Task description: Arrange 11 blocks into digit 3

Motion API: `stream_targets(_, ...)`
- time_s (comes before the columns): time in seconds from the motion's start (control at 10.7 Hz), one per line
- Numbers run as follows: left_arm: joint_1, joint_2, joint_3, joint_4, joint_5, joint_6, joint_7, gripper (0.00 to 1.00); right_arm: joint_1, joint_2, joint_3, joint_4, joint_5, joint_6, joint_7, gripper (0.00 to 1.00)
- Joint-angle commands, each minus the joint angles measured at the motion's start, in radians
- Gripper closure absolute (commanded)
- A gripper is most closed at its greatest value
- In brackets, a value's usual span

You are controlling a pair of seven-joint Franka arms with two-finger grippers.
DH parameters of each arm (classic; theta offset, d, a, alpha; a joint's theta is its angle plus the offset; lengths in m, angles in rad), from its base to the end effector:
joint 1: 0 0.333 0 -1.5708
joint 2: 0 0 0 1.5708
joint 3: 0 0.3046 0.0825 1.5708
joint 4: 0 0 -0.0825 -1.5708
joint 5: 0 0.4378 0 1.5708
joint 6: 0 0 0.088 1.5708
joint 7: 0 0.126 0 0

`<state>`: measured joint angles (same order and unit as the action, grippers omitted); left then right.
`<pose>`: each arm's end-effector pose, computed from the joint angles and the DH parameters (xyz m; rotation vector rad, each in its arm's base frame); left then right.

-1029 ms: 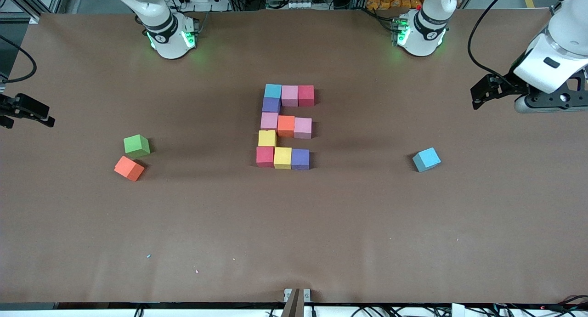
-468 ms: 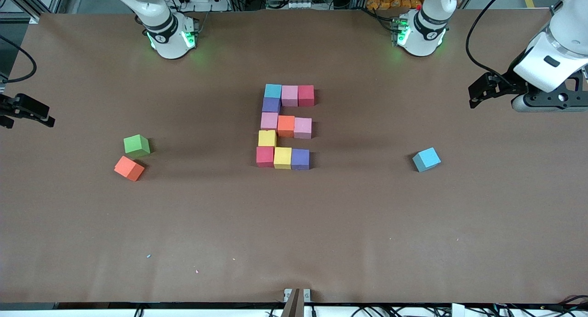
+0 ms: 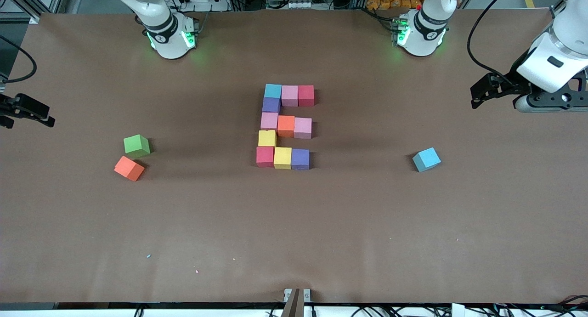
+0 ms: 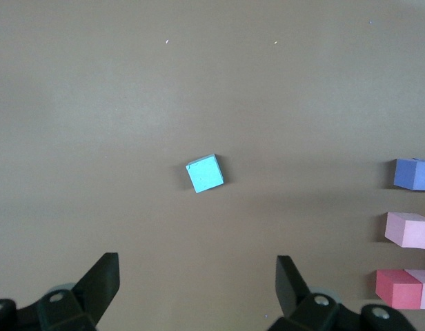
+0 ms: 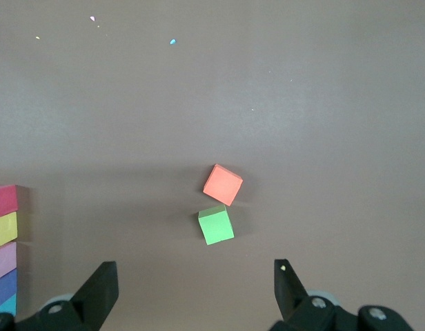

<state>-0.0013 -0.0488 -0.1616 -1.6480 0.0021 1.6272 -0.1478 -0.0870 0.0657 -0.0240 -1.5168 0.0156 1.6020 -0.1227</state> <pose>0.5910 -0.0988 0.5874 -3.1356 0.0237 -0.0448 0.6279 -0.0676 0.5847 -3.1297 -0.0179 -0.0329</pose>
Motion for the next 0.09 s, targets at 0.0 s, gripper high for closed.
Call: stream_targets(0.0, -0.009, 0.004, 0.011, 0.028, -0.002, -0.009, 0.016, 0.00, -0.004, -0.003, 0.004, -0.006, 0.003, 0.003, 0.000, 0.00)
